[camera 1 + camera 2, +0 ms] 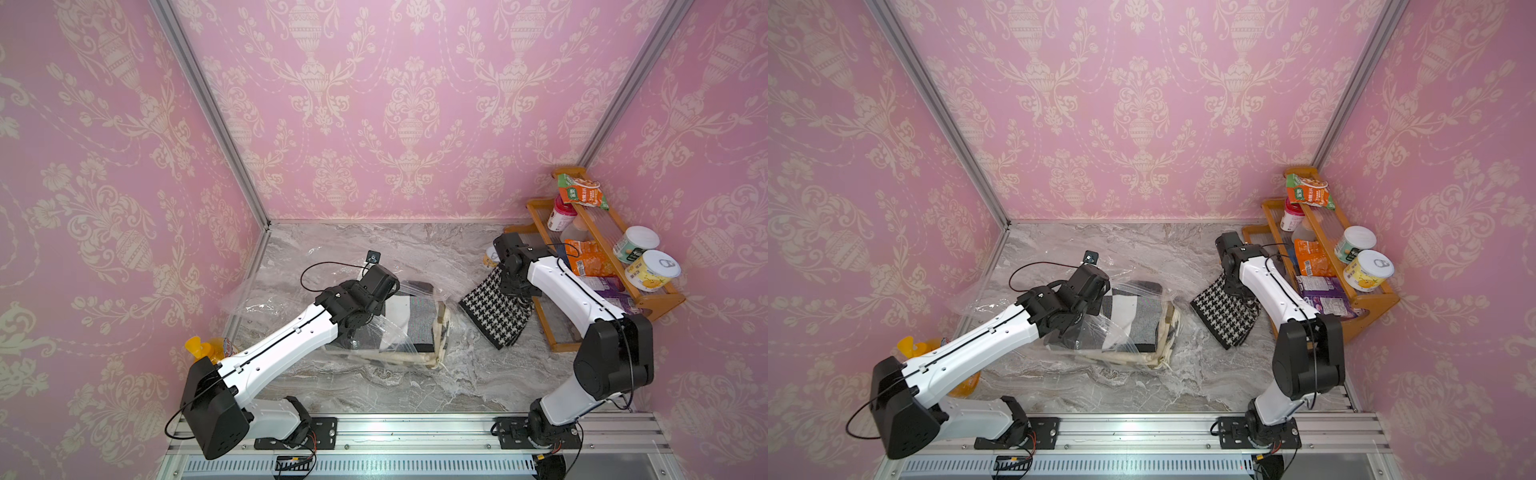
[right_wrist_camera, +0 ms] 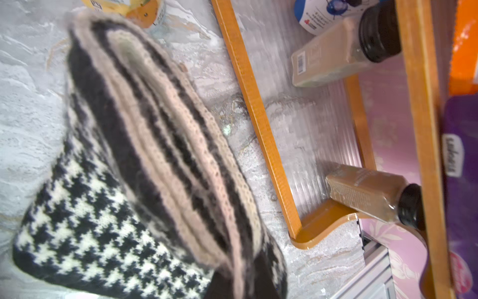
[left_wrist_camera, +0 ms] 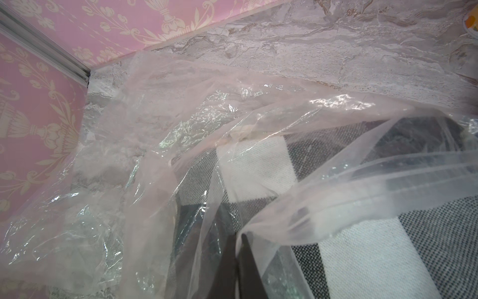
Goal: Take the scarf out of the vacuum bag
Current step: Take out the scarf from the vacuum bag.
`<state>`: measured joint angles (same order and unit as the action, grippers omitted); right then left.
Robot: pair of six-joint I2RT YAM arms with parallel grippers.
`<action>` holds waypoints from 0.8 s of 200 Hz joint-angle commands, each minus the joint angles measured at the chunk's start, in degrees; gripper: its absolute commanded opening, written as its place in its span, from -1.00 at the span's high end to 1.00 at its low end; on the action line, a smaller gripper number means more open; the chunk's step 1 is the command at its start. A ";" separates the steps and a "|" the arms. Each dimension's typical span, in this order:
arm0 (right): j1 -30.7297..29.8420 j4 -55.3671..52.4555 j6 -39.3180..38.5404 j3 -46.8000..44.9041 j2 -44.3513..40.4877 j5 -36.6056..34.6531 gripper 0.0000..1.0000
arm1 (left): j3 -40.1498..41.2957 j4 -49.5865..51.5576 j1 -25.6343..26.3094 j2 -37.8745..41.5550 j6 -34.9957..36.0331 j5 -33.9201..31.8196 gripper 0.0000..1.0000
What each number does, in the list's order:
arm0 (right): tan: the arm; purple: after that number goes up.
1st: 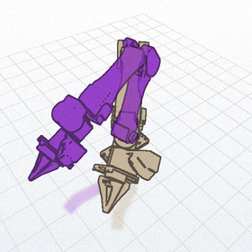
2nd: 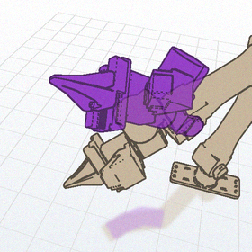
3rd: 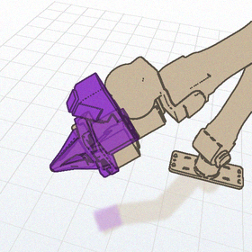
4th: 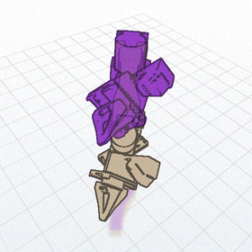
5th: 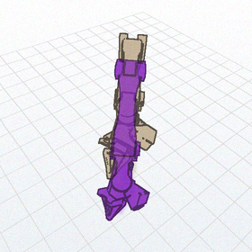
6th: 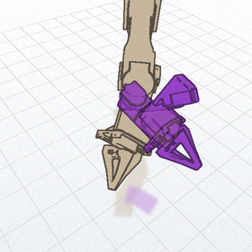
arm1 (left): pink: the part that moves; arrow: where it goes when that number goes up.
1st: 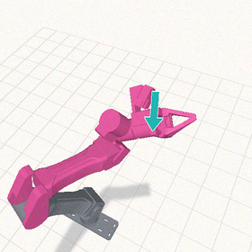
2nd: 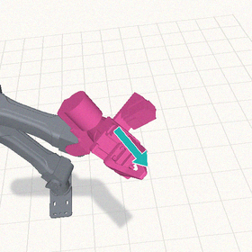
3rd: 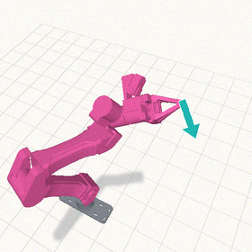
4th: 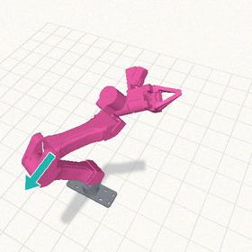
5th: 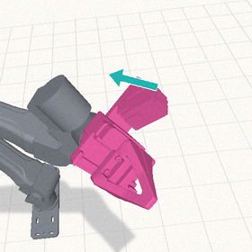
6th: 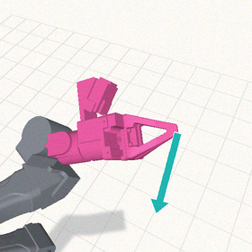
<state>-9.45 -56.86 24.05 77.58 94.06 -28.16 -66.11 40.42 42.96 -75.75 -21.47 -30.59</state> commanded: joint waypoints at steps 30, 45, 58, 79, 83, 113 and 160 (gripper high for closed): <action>-1.34 4.13 -1.14 11.61 8.54 5.25 1.00 | -2.10 5.65 -1.35 3.58 0.62 -3.14 1.00; -2.22 6.10 -0.33 14.08 10.65 10.22 1.00 | -1.75 5.62 -1.31 3.76 0.44 -3.51 1.00; -2.81 8.58 1.28 15.08 12.02 15.06 1.00 | -1.70 5.80 -1.36 3.69 0.31 -3.43 1.00; -3.12 12.74 4.97 16.59 14.84 23.84 1.00 | -1.66 5.92 -1.36 3.50 -0.04 -2.86 1.00; -3.20 13.48 5.74 16.99 15.41 25.20 1.00 | -1.73 5.94 -1.32 3.46 -0.06 -2.63 1.00; -3.18 16.78 9.54 20.78 19.67 29.63 1.00 | -1.84 6.16 -1.32 3.59 -0.59 -1.28 1.00; -0.76 23.72 16.90 23.99 25.00 36.37 1.00 | -1.83 5.83 -1.27 3.32 -0.94 0.81 1.00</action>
<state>-11.97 -39.20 34.74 99.59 117.51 2.37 -66.78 43.92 42.17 -73.06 -21.56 -30.11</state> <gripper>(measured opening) 0.086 0.050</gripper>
